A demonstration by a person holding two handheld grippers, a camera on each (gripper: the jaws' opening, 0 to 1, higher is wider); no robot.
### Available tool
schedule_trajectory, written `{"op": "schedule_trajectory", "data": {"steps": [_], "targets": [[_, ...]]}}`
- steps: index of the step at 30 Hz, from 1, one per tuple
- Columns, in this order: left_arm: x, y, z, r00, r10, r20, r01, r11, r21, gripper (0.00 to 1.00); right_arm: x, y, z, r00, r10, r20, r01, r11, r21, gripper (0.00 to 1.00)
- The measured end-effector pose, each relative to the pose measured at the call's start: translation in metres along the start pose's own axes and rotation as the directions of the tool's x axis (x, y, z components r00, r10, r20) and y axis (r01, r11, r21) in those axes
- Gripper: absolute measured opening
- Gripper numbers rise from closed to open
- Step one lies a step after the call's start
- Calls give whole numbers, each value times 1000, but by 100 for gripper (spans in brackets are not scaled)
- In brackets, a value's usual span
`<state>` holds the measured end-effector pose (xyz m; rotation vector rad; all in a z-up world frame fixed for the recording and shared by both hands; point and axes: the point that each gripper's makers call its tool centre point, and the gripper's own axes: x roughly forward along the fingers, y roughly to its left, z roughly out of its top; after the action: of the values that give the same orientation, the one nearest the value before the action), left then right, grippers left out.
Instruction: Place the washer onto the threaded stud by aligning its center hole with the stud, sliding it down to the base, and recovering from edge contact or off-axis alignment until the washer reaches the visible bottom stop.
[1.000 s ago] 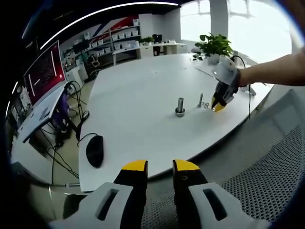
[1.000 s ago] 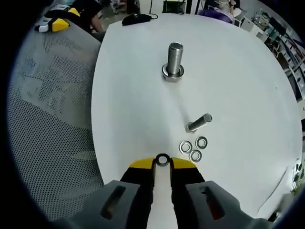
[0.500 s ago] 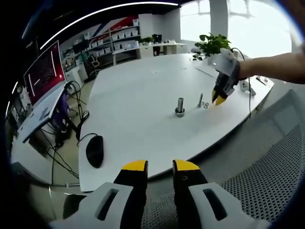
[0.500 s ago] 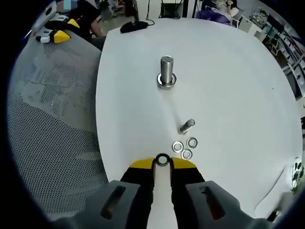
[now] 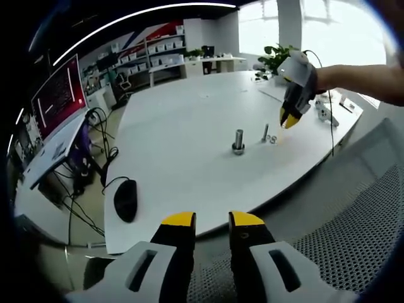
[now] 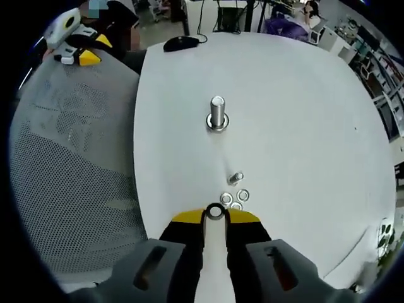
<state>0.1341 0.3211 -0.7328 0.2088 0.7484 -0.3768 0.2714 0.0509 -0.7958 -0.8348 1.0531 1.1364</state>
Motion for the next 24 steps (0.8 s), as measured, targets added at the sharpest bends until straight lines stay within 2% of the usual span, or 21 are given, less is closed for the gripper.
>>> {"op": "schedule_trajectory", "data": {"steps": [9,11,24], "targets": [[0,0,0,1000,3,2,-3,1000,0,19,-12,-9,13,999,-33,23,33,999,-15,13],[-1,0,0,1000,5,2,-5,1000,0,19,-13,-12,15,999,-43,14,44,998,-45,13],[-1,0,0,1000,10,4,-10,1000,-4,20,-22,-30,30,995,-84,48,87,995,-51,13]]}}
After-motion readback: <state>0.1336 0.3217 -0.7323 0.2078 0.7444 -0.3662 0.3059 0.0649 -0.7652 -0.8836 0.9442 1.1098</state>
